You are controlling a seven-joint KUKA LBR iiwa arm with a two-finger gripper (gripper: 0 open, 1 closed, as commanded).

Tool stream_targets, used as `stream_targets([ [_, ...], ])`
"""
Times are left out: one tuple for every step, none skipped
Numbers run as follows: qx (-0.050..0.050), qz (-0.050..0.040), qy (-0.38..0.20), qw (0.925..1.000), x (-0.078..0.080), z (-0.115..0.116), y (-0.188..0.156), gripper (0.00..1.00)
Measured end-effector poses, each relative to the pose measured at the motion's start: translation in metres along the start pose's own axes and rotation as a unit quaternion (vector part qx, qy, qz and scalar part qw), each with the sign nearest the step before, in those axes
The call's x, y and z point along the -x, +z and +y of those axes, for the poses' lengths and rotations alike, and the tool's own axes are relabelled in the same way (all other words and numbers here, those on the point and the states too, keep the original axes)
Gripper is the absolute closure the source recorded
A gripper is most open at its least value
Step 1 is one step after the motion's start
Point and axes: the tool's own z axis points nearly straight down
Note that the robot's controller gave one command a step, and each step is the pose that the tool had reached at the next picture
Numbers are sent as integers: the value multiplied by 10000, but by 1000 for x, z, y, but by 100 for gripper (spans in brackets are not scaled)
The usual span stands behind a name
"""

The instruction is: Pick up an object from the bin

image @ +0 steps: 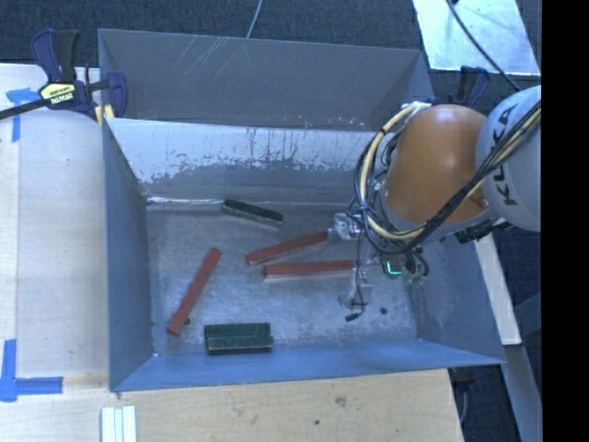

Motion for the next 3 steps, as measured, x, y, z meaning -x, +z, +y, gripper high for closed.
stream_targets([
  [-2, -39, -2, 10000, 2, 0, -4, 0],
  [-5, -76, -461, 9989, 47, 23, 58, 0],
  [1, -20, -207, 9998, 54, 33, 57, 0],
])
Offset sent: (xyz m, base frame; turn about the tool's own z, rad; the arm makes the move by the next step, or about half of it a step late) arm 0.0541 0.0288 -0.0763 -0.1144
